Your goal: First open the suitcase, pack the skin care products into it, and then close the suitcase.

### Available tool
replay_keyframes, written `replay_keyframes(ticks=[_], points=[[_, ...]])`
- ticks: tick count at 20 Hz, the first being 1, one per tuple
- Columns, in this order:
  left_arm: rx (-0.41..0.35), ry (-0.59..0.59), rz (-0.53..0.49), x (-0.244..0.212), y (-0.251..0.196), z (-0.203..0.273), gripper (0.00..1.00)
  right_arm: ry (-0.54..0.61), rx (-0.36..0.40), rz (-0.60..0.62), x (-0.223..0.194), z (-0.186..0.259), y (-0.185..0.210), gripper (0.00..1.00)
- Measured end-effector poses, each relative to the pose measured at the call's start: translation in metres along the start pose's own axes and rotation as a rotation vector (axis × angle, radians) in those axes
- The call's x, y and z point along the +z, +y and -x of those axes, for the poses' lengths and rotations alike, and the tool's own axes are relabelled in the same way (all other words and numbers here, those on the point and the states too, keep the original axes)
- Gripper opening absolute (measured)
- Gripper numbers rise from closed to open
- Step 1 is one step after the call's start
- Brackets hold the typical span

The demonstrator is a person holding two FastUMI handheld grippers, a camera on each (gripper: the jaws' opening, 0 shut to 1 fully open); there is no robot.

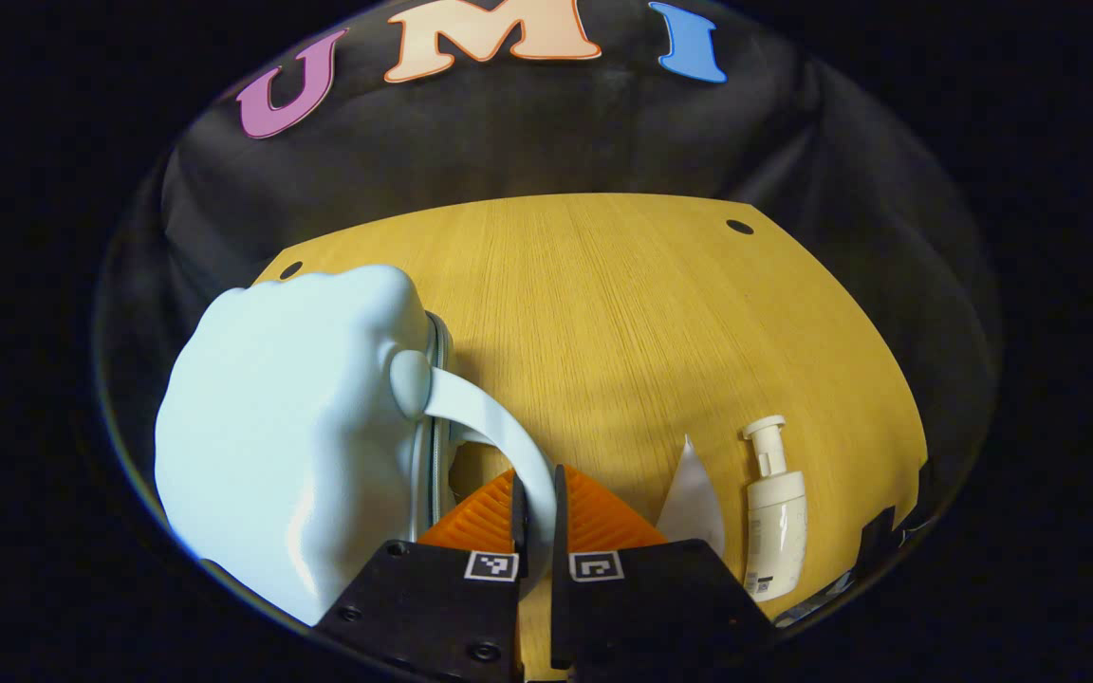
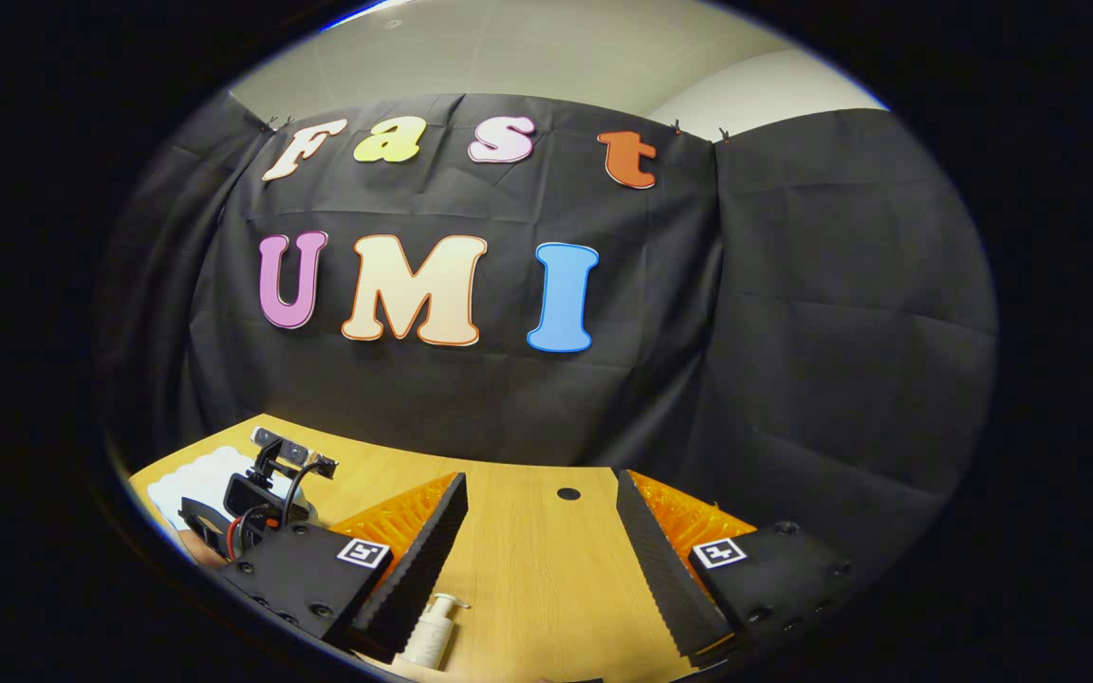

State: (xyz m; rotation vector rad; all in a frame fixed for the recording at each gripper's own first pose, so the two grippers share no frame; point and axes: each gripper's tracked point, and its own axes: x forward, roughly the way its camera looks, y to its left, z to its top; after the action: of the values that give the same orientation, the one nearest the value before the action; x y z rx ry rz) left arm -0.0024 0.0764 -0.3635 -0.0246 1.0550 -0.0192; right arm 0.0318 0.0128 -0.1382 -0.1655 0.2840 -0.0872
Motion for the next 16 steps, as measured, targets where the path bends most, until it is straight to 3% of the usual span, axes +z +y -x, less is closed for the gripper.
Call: replay_keyframes(ticks=[6,11,16], points=[[-0.07,-0.064,0.052,0.04,0.01,0.046,0.0,-0.006,0.049,-0.01,-0.006,-0.005,0.021,1.0],[-0.038,-0.176,0.034,0.09,0.05,0.099,0.0,-0.006,0.102,-0.04,-0.007,-0.012,0.046,1.0],[0.055,-0.32,0.045,0.131,0.123,0.143,0.0,-0.009,0.143,-0.06,-0.007,-0.017,0.073,1.0]])
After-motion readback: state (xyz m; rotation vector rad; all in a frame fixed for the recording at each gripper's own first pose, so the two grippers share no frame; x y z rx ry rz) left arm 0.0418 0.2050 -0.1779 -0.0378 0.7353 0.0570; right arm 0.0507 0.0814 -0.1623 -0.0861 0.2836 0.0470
